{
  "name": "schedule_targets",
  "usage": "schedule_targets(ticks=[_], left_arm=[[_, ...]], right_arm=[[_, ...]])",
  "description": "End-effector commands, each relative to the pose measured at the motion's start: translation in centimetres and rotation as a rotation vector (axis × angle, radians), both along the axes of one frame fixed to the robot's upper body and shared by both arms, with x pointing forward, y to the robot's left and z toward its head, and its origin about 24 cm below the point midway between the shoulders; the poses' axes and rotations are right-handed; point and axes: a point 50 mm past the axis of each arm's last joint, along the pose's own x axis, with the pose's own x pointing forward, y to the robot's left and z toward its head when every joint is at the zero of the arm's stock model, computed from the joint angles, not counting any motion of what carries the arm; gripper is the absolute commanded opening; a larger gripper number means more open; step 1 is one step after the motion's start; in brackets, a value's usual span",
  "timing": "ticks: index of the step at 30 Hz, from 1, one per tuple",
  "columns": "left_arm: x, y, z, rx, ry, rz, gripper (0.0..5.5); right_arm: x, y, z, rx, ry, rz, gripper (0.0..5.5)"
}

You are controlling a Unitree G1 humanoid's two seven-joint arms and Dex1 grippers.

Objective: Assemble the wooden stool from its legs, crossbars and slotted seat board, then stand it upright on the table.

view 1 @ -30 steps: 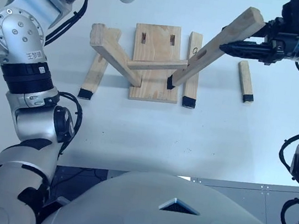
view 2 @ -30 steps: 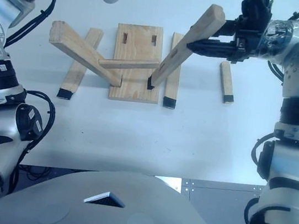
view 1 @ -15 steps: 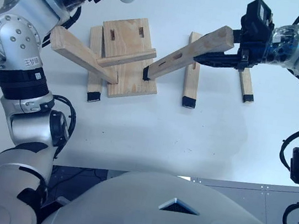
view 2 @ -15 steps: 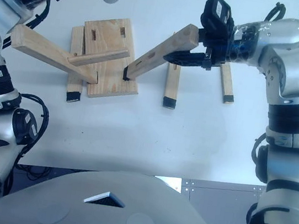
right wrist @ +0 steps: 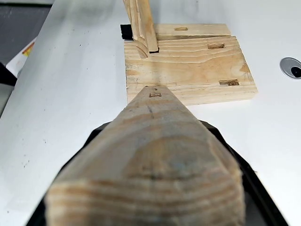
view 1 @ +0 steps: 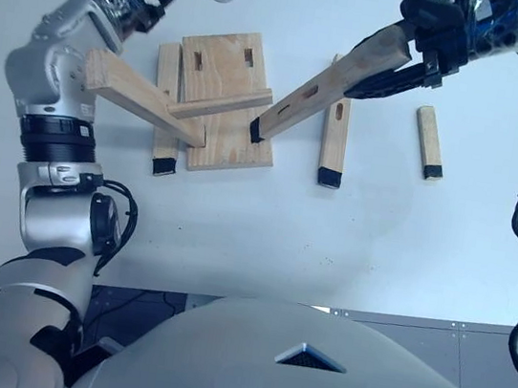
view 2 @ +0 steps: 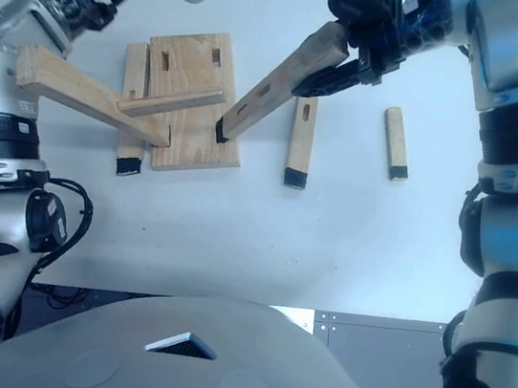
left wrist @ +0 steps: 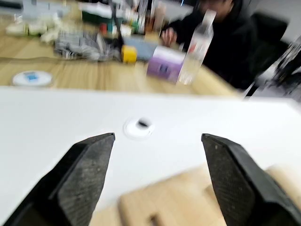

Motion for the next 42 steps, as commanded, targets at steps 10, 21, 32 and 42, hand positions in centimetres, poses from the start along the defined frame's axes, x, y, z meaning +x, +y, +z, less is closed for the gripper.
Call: schedule_targets(ticks=[10,21,32,42], left_arm=[[-2.1,-0.3,-3.9,0.436,0.089,-0.087,1.98],[-2.7,-3.3,-7.6,0.425,0.207,-0.193,0.29],[-2.6,-5.2,-9.2,0.334,0.218,-0.172,0.0],[-2.8,-5.7,-9.4,0.298,0.207,-0.143,0.0]], right_arm=[[0.4,2.1,1.5,-0.059,-0.022,0.062,2.04],[-0.1,3.5,2.4,-0.073,-0.033,0.106,2.04],[-0.7,5.6,3.7,-0.092,-0.032,0.166,2.04],[0.3,6.7,3.5,-0.187,-0.048,0.059,2.04]])
